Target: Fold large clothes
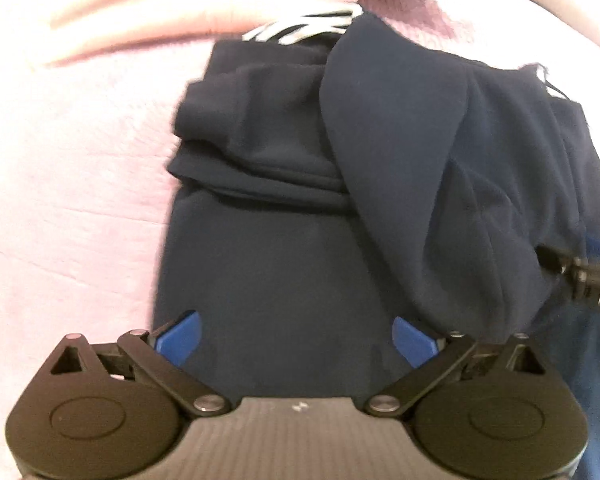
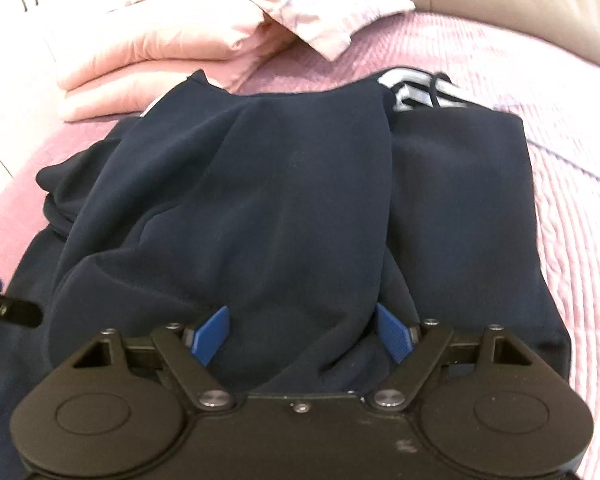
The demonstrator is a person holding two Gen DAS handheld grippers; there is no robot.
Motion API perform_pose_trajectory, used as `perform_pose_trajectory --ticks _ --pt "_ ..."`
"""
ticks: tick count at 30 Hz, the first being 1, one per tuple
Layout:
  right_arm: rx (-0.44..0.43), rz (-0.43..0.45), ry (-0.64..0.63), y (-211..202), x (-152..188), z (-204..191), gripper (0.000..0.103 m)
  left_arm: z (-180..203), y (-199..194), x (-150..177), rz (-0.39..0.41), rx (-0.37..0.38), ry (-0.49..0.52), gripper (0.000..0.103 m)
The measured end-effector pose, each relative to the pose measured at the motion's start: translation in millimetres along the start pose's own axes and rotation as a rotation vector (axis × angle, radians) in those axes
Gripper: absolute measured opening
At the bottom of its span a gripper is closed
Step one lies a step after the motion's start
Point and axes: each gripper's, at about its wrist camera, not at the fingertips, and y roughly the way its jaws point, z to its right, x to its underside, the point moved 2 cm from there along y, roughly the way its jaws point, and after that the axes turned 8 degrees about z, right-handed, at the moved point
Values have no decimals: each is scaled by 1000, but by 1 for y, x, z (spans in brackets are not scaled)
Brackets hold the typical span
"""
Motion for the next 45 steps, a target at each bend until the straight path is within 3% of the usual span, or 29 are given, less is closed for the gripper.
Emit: perform_pose_trajectory --ticks 5,10,13,21,24,26,29,31,33,35,37,41,45 --pt "16 -79 128 -34 9 0 94 -29 -61 6 85 45 -25 101" --pt "26 94 214 -113 13 6 94 -61 -125 0 186 70 -26 101" --pt "13 149 237 -159 9 5 94 -79 -159 -6 230 104 -34 101" --pt "-16 263 280 -265 15 0 95 -116 -228 -25 363 39 167 101" --pt "-19 326 339 -300 16 13 96 -124 -242 -23 456 -34 197 102" --pt "-23 388 399 -330 17 27 96 -128 -242 -21 482 -23 159 103" --pt "-4 390 437 -348 24 43 96 -138 -223 -7 419 89 37 103" --pt "21 325 424 -345 42 50 96 -141 -197 15 339 191 -10 103" --pt "52 263 411 -333 67 55 96 -144 -166 39 279 246 -45 101" --pt "51 212 439 -315 97 60 96 -149 -139 65 237 261 -79 98" --pt "-5 201 515 -301 132 69 96 -155 -115 92 201 273 -90 92" --pt "-19 130 573 -260 192 69 96 -172 -83 138 163 344 -164 92" --pt "-69 77 613 -230 239 53 96 -179 -59 176 92 339 -157 92"
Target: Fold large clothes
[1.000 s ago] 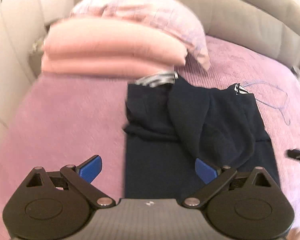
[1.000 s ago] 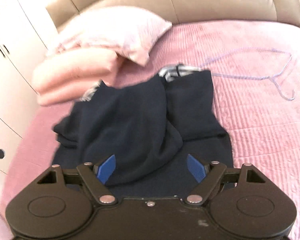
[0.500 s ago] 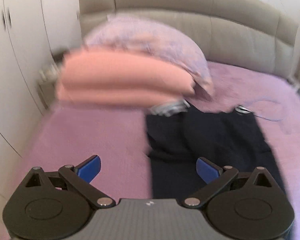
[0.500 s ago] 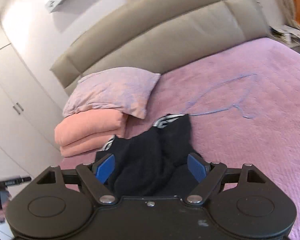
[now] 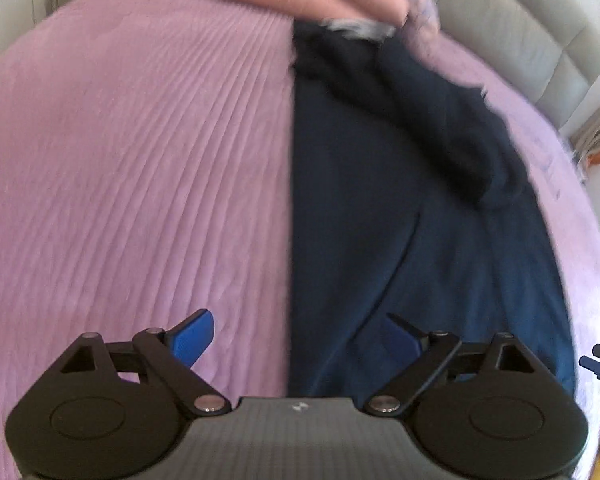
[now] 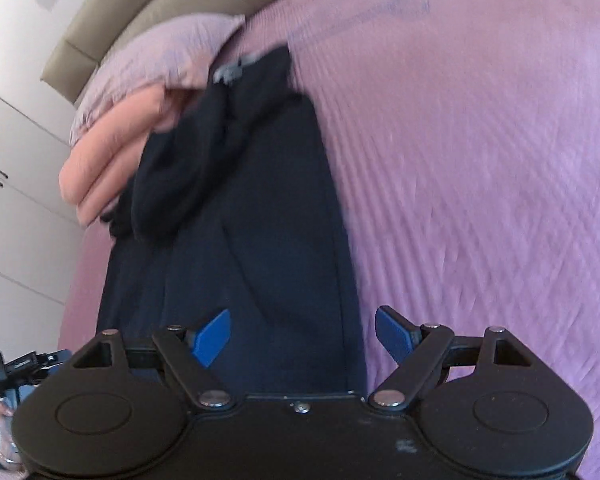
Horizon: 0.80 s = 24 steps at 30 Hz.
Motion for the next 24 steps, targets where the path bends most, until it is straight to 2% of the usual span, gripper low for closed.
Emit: perform_pose_trajectory --ticks 3,6,9,11,13,17,19,21,24 --pt "-13 19 -2 4 27 2 96 -11 3 25 -44 41 0 92" --pt "-30 63 -24 -3 40 -2 97 -13 -5 44 -29 80 19 92" --pt "-71 36 -12 -4 47 1 98 -10 -7 52 -74 138 -6 86" --pt "-106 18 3 -6 48 1 97 -8 -5 57 -109 204 -25 78" --pt "-140 18 62 -5 53 6 97 -4 -2 61 -116 206 -20 73" --pt "-189 52 96 -4 66 7 97 4 1 61 -101 207 -13 48" --pt "-242 69 154 -2 69 10 85 6 2 64 -106 246 -41 39" --pt "-232 91 196 0 70 13 45 8 3 71 -119 292 -76 36" --pt "-262 111 222 6 74 14 43 15 2 83 -125 321 -55 37"
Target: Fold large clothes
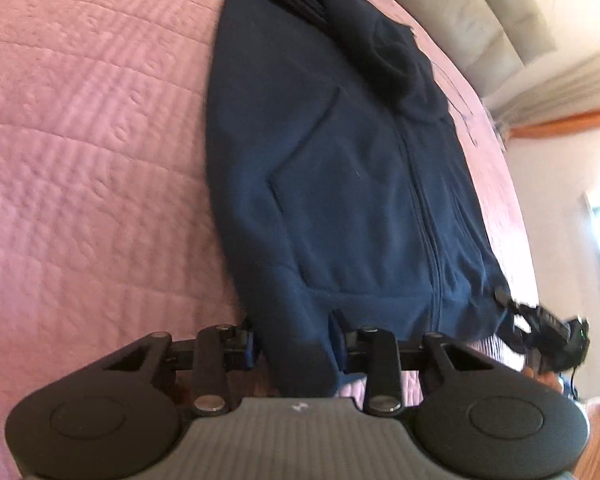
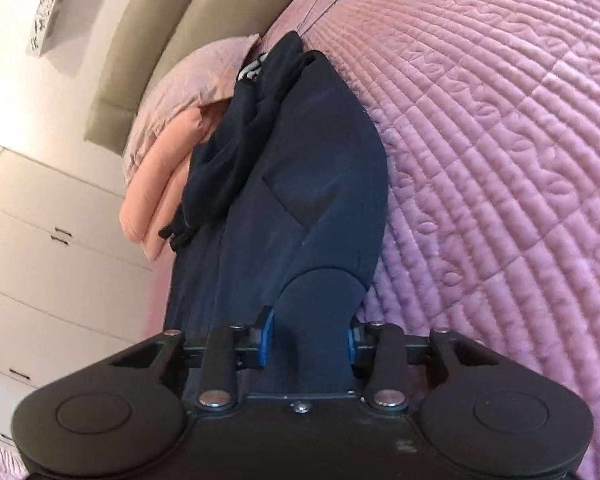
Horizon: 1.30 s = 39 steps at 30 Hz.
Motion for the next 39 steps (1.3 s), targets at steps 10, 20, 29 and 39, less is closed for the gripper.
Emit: perform_pose_trajectory --ticks 10,20,29,39 --pt "-97 152 -19 -14 -12 -26 21 35 -5 -10 209 -85 42 11" --pt "-221 162 -89 -8 -101 -119 21 80 -79 -107 456 60 44 9" --pt "-116 0 -309 34 -192 -241 20 145 -98 -220 459 -86 330 9" --pt "12 7 -251 122 -250 -245 20 145 -46 -313 400 -161 301 9"
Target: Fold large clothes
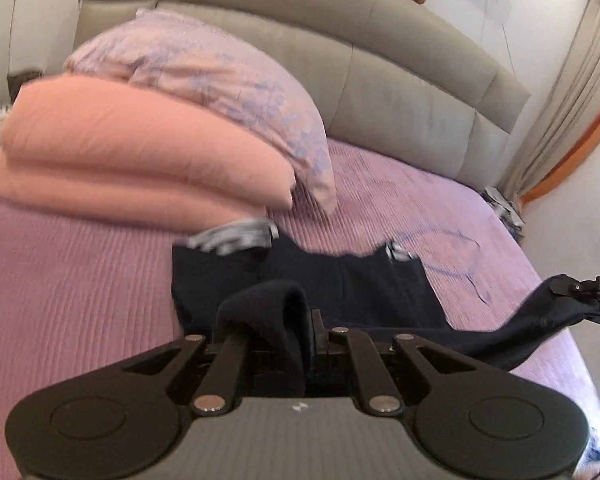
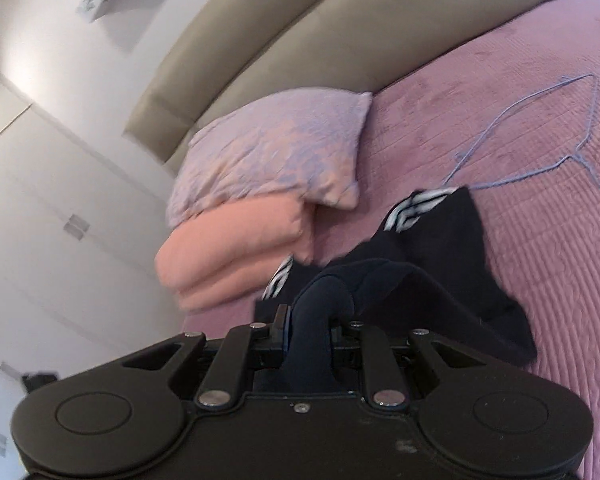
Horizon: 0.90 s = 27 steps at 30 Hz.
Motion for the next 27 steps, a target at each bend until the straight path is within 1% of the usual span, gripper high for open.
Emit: perform_pose_trajectory --ticks 2,4,5,6,7,8,9,10,11,12,13,14,16,17,18,21,22,23,24,25,26,27 --pt "25 31 93 26 -15 21 20 0 32 -11 8 -20 -55 9" --pt "47 45 154 58 -29 42 21 -8 68 -21 10 -47 -134 9" --pt "59 47 170 76 -36 52 24 -14 89 -25 19 -69 -165 10" --pt "67 49 172 95 -42 61 30 -17 110 -27 17 -90 -167 13" --pt "90 48 163 115 -47 70 33 -21 130 -29 -5 -114 -161 18" --pt "114 44 152 130 -47 78 42 -28 153 -29 -40 -152 -165 24" --pt "133 41 138 143 -46 85 54 -35 166 -27 -60 -181 -181 31" --pt "135 45 110 151 -42 91 58 -43 176 -23 -60 -190 -188 44" --pt "129 59 69 154 -38 95 68 -48 181 -20 -50 -190 -176 58" --pt "118 70 28 153 -34 98 79 -54 183 -15 -44 -200 -165 64" --pt "109 84 -19 152 -32 101 79 -60 184 -10 -42 -202 -160 71" --pt "99 98 -58 150 -31 104 79 -67 184 -5 -37 -185 -158 72" --pt "99 130 -136 146 -30 111 80 -78 189 5 -47 -141 -126 73" --pt "107 137 -178 147 -30 113 81 -81 193 8 -59 -139 -101 73" --pt "125 131 -225 151 -29 115 81 -83 200 13 -75 -144 -72 74" --pt "201 59 -351 182 -21 120 82 -88 228 27 -157 -183 -28 74" --pt "232 50 -373 194 -19 123 82 -90 237 30 -164 -200 -29 70" --pt "246 49 -371 203 -19 126 82 -89 243 31 -156 -213 -25 56" --pt "240 57 -361 211 -19 128 82 -87 248 32 -136 -222 -9 38" --pt "214 72 -347 216 -19 128 80 -80 251 32 -120 -214 24 15" --pt "198 92 -353 219 -18 125 48 -70 249 31 -92 -236 70 8" --pt "231 103 -382 223 -15 120 12 -58 245 30 -56 -243 120 8"
